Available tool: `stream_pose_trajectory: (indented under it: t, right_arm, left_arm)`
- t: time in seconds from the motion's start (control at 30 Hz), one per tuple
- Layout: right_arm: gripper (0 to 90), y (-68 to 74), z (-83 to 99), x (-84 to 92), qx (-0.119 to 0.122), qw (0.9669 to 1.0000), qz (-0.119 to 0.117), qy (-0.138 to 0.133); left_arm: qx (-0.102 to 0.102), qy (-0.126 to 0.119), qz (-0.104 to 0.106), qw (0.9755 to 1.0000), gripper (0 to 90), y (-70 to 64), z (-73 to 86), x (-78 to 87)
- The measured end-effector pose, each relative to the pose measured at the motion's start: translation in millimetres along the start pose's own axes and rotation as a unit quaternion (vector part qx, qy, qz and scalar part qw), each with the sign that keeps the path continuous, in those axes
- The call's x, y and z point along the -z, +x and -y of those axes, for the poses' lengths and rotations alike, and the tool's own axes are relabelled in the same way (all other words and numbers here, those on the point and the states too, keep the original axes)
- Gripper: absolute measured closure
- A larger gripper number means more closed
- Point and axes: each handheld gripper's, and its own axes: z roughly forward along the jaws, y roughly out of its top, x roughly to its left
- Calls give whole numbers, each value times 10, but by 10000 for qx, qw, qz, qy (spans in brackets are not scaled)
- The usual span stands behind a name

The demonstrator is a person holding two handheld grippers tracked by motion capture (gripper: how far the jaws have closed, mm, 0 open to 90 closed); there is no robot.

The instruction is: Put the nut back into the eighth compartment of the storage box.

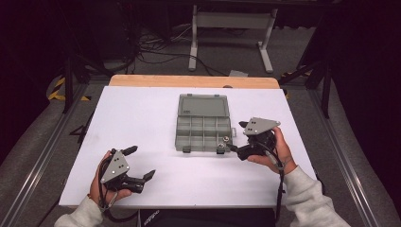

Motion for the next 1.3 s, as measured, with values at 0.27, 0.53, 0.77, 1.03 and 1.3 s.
stream_pose_trajectory:
  t: [0.27,0.53,0.77,1.03,1.3]
  right_arm:
    - [114,58,149,28,-162,9991,246,-320]
    - [104,95,359,51,-287,9971,387,-584]
    - [98,150,580,77,-309,9957,469,-737]
    - [87,249,778,84,-292,9943,663,-782]
    - [67,291,961,178,-492,9900,895,-974]
  left_arm:
    - [-2,2,16,10000,38,3,3,-12]
    - [-3,18,4,10000,38,0,1,-11]
    - [-5,25,-2,10000,38,0,-1,-12]
    - [20,21,-12,10000,38,6,3,-7]
    - [28,27,16,10000,38,15,8,-12]
